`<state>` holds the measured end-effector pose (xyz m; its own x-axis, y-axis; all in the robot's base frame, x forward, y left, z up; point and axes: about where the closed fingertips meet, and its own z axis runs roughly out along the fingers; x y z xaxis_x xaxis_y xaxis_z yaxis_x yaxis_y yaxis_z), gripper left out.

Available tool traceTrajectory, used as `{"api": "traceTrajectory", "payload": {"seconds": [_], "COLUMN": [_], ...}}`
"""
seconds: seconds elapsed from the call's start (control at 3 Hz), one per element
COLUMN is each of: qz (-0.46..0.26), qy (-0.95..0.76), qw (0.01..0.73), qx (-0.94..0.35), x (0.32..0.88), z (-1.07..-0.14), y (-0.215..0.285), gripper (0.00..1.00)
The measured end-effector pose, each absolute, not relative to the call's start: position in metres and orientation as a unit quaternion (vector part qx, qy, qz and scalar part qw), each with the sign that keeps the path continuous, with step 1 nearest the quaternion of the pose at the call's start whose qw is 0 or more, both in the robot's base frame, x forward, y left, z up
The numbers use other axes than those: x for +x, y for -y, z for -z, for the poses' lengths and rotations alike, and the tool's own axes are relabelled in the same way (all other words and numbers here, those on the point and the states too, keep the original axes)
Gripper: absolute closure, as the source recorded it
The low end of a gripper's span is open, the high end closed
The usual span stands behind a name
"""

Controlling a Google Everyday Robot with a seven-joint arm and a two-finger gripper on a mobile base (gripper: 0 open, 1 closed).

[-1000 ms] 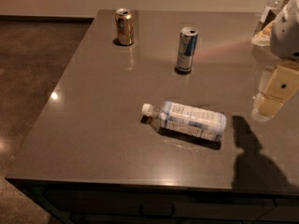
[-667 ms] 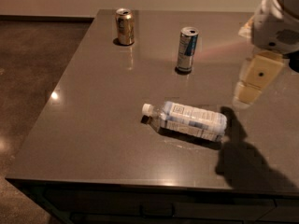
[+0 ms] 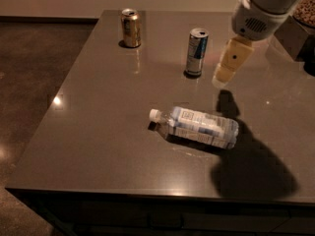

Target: Move redbull can near orange can

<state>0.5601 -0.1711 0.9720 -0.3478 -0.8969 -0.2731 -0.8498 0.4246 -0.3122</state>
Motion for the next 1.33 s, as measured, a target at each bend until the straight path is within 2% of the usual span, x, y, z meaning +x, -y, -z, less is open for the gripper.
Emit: {"api": "traceTrajectory", "payload": {"seconds": [0.67, 1.33], "qz": [0.032, -0.031], "qy": [-0.847, -0.859], "qw": [0.250, 0.290], "qx": [-0.467, -0.420], "x": [0.635, 0.682], "z": [-0.958, -0.942], "y": [0.175, 0.160], "gripper": [0.00, 0.00]}}
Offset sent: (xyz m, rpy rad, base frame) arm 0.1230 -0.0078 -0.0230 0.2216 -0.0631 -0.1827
